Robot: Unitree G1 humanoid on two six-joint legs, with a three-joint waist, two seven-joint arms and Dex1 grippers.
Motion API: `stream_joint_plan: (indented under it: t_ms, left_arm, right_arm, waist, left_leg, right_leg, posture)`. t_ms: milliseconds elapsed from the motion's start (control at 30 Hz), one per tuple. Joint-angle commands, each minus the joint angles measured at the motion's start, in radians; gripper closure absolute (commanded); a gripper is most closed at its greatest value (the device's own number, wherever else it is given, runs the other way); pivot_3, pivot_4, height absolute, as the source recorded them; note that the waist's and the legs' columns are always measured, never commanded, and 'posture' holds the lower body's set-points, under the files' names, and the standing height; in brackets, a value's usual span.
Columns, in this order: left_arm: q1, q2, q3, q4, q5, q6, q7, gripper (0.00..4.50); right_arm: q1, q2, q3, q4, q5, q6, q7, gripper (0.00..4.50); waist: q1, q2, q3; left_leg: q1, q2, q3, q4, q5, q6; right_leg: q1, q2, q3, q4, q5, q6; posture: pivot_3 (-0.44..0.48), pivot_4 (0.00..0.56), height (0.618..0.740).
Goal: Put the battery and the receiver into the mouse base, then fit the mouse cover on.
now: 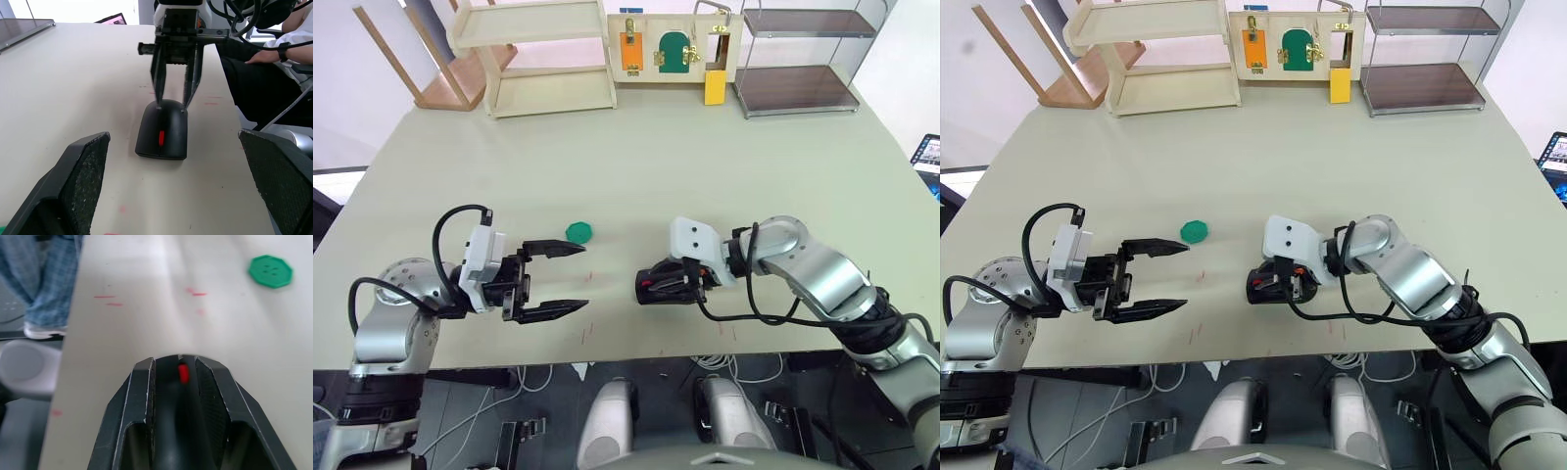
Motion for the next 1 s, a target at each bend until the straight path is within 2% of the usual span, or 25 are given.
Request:
stream_joint_plan:
  t_ms: [33,233,567,667,833,1000]
  left_arm:
    - [0.011,0.016,0.036,-0.03,-0.023,-0.012,-0.006,0.0]
    - [0.025,0.018,0.046,-0.042,-0.025,-0.01,0.001,0.0]
    - [0.029,0.015,0.052,-0.044,-0.019,-0.012,0.002,0.0]
    - [0.028,0.015,0.051,-0.044,-0.02,-0.012,0.002,0.0]
    - [0.026,0.013,0.047,-0.036,-0.007,-0.023,0.004,0.0]
    - [0.012,0.001,0.027,-0.026,0.008,-0.037,0.018,0.0]
  right_arm:
    - [-0.037,0.03,0.023,0.013,-0.026,0.029,-0.033,3.16]
    - [-0.081,0.077,0.085,0.09,-0.079,0.069,-0.07,3.16]
    - [-0.089,0.038,0.192,0.07,-0.121,0.162,-0.06,3.16]
    - [-0.083,0.066,0.133,0.073,-0.105,0.146,-0.085,3.16]
    - [-0.025,0.066,-0.059,0.007,0.009,0.067,-0.058,3.16]
    - [0.123,0.029,-0.225,-0.035,0.108,-0.077,-0.018,3.16]
  waist:
    - [0.001,0.0,0.0]
    - [0.002,0.0,0.0]
    - [0.003,0.0,0.0]
    - [0.004,0.0,0.0]
    - [0.004,0.0,0.0]
    - [0.003,-0.001,-0.001]
  left_leg:
    - [0.0,0.0,0.0,0.0,0.0,0.0]
    - [0.0,0.0,0.0,0.0,0.0,0.0]
    - [0.0,0.0,0.0,0.0,0.0,0.0]
    - [0.0,0.0,0.0,0.0,0.0,0.0]
    - [0.0,0.0,0.0,0.0,0.0,0.0]
    - [0.0,0.0,0.0,0.0,0.0,0.0]
  right_leg:
    - [0.0,0.0,0.0,0.0,0.0,0.0]
    - [0.0,0.0,0.0,0.0,0.0,0.0]
    - [0.0,0.0,0.0,0.0,0.0,0.0]
    - [0.0,-0.001,0.0,0.0,0.0,-0.001]
    - [0.0,-0.001,0.0,0.0,0.0,0.0]
    - [0.0,-0.001,0.0,-0.001,0.0,0.0]
  posture:
    - [0.0,0.15,0.74]
    - [0.0,0.15,0.74]
    - [0.0,0.15,0.74]
    - [0.0,0.15,0.74]
    - [0.0,0.15,0.74]
    - [0.0,0.15,0.74]
